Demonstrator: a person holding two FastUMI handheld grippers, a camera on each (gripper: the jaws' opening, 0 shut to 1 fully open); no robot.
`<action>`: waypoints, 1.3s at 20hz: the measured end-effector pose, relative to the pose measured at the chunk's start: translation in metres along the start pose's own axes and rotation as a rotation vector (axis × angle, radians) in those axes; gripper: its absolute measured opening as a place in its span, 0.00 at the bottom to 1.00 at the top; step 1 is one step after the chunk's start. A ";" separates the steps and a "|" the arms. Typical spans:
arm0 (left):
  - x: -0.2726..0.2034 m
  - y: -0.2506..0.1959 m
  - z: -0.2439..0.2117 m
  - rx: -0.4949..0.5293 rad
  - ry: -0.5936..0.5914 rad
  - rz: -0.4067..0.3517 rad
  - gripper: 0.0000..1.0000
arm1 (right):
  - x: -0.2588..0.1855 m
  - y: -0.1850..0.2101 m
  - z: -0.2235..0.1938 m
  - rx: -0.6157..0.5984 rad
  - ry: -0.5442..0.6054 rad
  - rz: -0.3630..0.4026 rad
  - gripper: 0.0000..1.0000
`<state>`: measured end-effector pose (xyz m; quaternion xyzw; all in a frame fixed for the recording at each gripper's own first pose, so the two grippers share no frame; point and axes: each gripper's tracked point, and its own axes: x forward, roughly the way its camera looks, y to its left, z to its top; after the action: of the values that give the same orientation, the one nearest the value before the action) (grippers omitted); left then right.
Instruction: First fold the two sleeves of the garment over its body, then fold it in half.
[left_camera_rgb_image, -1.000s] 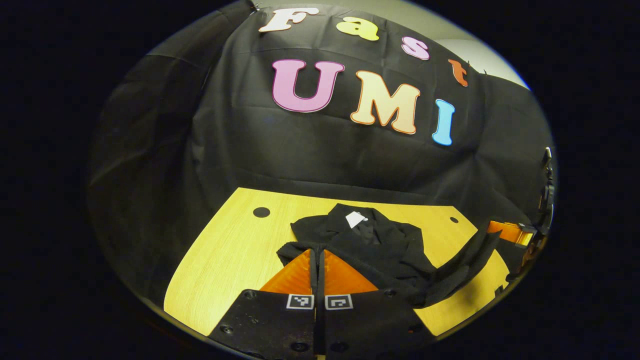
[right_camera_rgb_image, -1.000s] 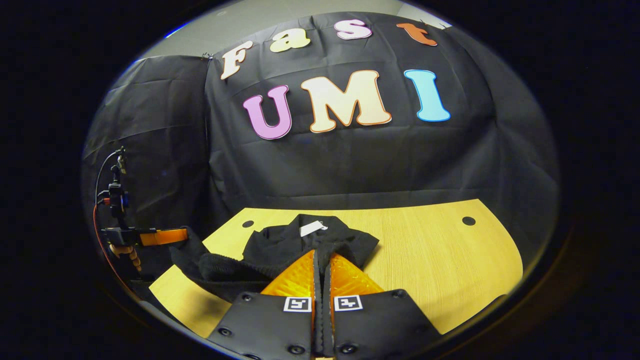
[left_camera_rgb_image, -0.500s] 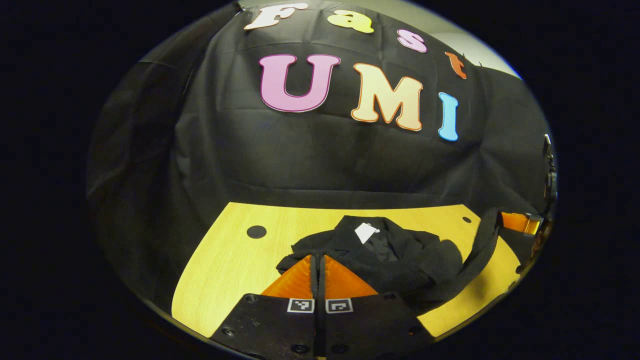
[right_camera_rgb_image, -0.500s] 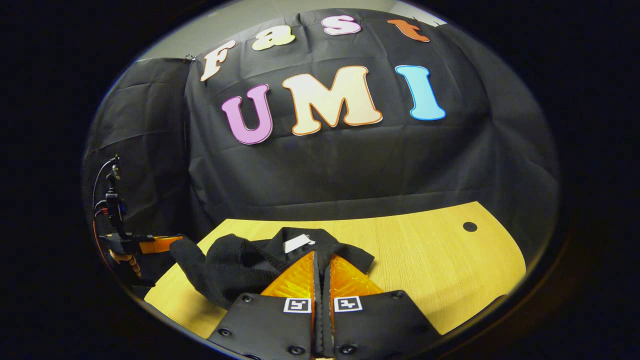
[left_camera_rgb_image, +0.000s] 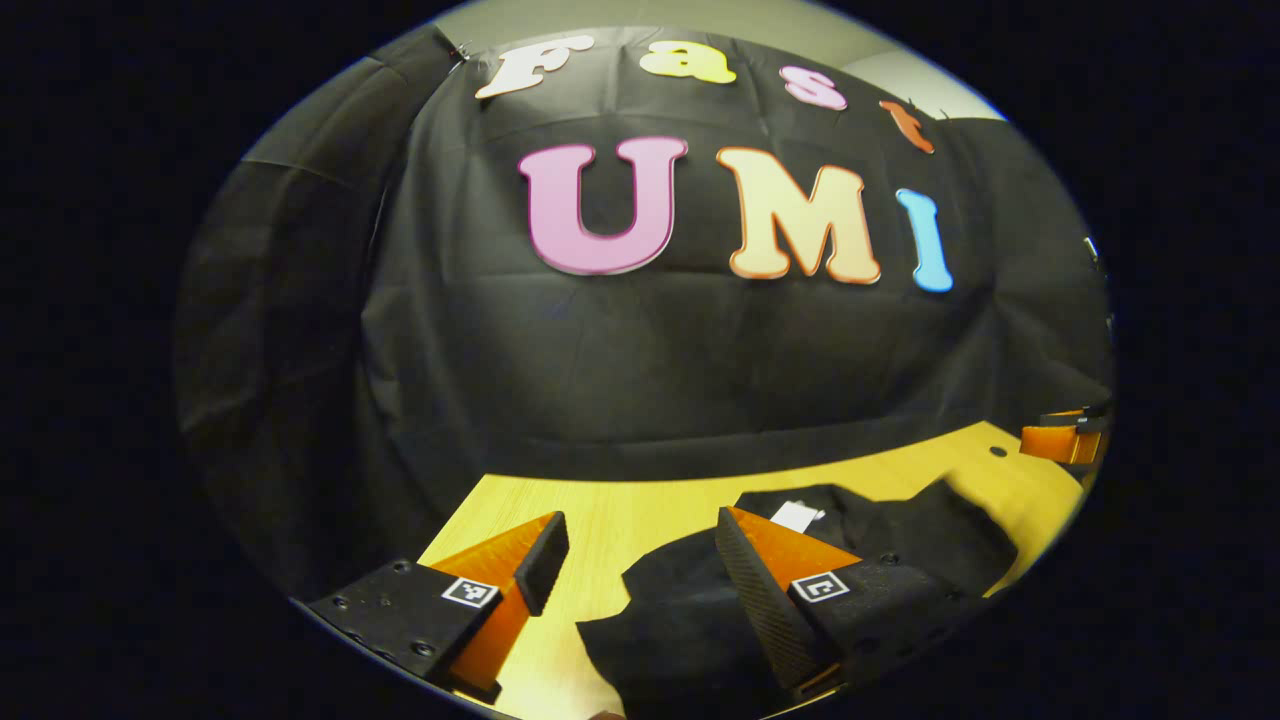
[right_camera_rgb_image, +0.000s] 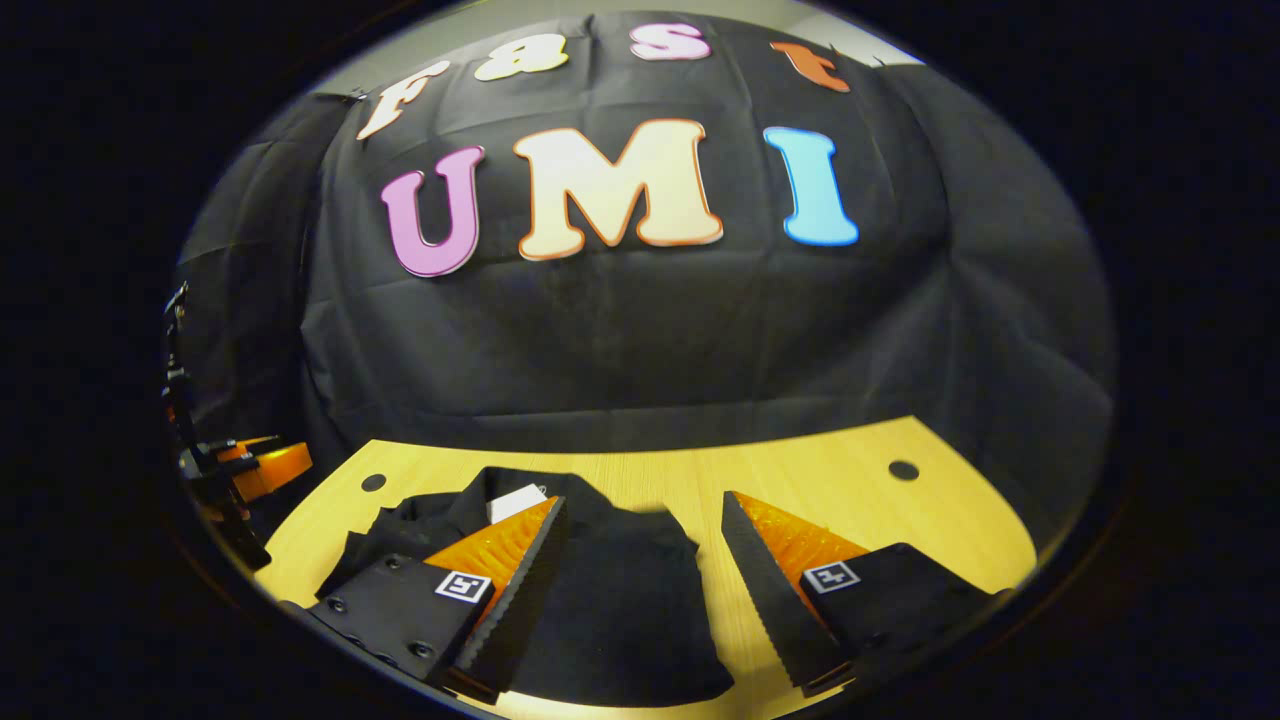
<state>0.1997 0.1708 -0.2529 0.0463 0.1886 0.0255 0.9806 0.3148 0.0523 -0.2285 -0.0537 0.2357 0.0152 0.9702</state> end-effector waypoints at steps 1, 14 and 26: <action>-0.005 -0.002 0.009 -0.002 -0.021 0.005 0.93 | -0.013 0.003 0.009 -0.017 -0.038 -0.002 0.98; -0.211 -0.046 0.168 0.014 -0.493 0.036 0.94 | -0.230 0.013 0.063 0.004 -0.405 0.078 0.96; -0.336 -0.096 0.132 0.052 -0.421 0.023 0.94 | -0.379 -0.011 0.008 0.055 -0.451 0.075 0.96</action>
<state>-0.0596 0.0417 -0.0172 0.0781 -0.0202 0.0213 0.9965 -0.0174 0.0405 -0.0469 -0.0138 0.0151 0.0564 0.9982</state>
